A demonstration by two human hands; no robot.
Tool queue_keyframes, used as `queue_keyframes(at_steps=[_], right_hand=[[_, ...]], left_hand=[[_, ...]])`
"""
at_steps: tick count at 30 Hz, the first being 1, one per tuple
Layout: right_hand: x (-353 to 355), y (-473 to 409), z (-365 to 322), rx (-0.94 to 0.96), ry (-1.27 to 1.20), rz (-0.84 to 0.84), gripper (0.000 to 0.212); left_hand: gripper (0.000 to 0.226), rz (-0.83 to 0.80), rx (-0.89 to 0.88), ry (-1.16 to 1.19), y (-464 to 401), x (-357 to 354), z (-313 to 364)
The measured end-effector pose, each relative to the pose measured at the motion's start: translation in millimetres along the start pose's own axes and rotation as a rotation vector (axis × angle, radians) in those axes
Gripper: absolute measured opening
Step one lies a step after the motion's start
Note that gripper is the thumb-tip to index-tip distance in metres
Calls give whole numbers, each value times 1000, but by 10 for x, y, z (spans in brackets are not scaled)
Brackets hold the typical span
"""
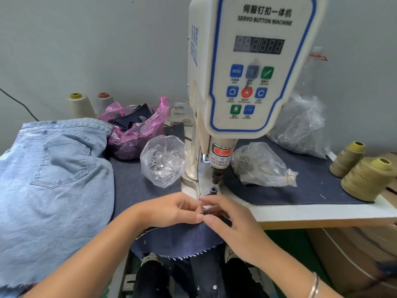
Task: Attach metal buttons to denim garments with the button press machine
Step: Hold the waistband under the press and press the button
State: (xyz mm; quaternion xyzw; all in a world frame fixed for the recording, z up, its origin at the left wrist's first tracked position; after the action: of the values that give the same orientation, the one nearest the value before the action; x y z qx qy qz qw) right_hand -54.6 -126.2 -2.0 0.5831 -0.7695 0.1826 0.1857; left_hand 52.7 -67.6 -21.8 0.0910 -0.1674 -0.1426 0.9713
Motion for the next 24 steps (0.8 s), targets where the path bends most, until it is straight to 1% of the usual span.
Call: queue_keyframes(at_steps=[3, 5, 7, 9, 10, 12, 13, 14, 17, 19, 20, 22, 24], right_hand=[[-18, 6, 136, -121, -112, -125, 18], [15, 26, 176, -158, -235, -170, 28], [101, 41, 191, -187, -313, -170, 37], [217, 28, 181, -177, -368, -151, 37], [268, 21, 177, -169, -403, -140, 31], [335, 14, 175, -165, -477, -109, 19], [357, 13, 185, -165, -502, -90, 19], [374, 18, 216, -166, -509, -78, 20], [398, 37, 314, -185, -550, -56, 11], [426, 43, 390, -193, -607, -15, 23], [440, 41, 435, -201, -644, 10, 28], [470, 36, 491, -206, -728, 63, 27], [515, 41, 516, -209, -787, 108, 24]], left_hand=[[26, -54, -26, 49, 33, 1, 290], [24, -82, -11, 32, 35, 21, 403], [21, -106, 24, 15, 27, 21, 419], [16, -132, 56, 70, 29, -1, 374], [15, -141, 76, 103, 36, -14, 333], [25, -139, 125, 118, 55, -23, 224], [29, -132, 140, 112, 64, -20, 180], [28, -123, 147, 110, 71, -14, 148], [12, -70, 156, 49, 90, 33, 87], [14, -7, 159, -12, 82, 58, 42], [12, 16, 143, 0, 75, 46, 19], [2, 25, 115, 65, 63, -35, -56], [7, 20, 122, 69, 69, -100, -158]])
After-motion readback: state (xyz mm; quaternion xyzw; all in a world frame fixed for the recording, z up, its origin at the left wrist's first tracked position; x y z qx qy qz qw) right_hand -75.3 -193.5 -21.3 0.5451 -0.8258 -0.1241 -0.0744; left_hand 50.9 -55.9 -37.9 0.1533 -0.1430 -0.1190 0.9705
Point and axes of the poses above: each hand's wrist, its own y-axis away from the middle knuckle, its own x-axis out of the back of the hand, z = x × y, the point moved 7 cm from there along -y, towards the middle knuckle, and after that the axes turned 9 degrees about -z, right-handed, at the moved point
